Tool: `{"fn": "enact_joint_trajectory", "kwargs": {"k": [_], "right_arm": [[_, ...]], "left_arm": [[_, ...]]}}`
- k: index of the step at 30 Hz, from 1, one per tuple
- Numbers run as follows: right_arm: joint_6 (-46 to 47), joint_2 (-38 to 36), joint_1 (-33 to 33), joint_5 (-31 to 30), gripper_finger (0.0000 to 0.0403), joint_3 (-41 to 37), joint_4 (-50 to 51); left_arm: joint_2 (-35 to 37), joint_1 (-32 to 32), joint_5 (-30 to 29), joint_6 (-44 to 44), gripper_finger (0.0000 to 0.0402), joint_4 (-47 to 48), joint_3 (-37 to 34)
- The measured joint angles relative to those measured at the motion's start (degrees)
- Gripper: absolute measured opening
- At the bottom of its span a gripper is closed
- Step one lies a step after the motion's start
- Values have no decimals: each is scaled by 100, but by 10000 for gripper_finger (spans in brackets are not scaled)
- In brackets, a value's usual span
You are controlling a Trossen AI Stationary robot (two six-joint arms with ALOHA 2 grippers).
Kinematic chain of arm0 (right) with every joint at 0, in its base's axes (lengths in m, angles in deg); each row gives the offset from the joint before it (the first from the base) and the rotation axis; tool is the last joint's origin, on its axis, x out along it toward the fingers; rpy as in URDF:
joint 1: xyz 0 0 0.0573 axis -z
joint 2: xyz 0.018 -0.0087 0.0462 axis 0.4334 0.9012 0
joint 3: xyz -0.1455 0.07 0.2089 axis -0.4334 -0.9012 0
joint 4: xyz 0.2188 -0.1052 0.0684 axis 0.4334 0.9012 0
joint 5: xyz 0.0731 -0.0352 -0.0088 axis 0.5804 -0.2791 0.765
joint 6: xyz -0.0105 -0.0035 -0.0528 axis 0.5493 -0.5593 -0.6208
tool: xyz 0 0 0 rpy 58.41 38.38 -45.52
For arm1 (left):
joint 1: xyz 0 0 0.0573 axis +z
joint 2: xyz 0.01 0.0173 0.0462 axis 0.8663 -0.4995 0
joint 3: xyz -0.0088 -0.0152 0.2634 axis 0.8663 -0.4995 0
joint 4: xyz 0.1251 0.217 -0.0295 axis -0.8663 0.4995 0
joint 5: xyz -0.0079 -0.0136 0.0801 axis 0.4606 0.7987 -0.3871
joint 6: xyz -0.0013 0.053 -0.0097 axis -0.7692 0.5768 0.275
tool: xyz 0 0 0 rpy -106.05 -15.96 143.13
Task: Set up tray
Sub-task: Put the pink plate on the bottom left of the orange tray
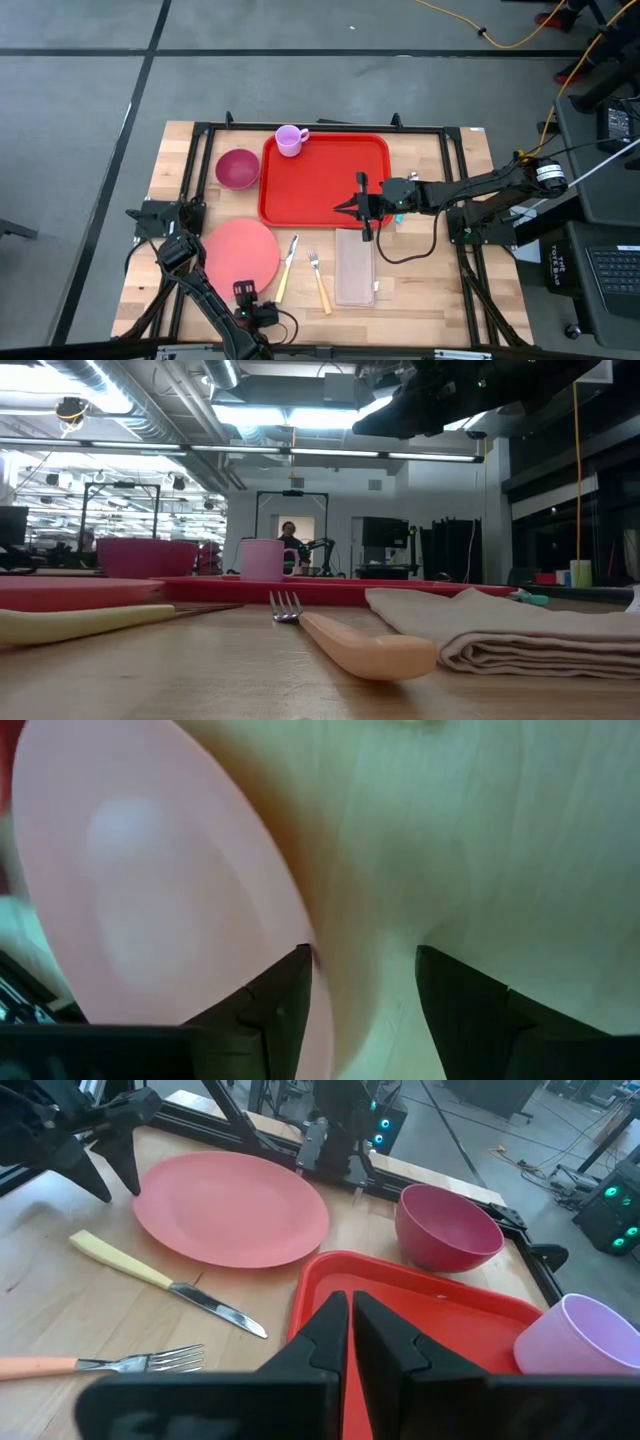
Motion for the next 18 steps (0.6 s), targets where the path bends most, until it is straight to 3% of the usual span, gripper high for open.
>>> {"fn": "enact_joint_trajectory", "kwargs": {"k": [18], "right_arm": [[26,-2,-2,2,26,4,785]], "left_arm": [[-4,-64,110,-697,164,266,0]]}}
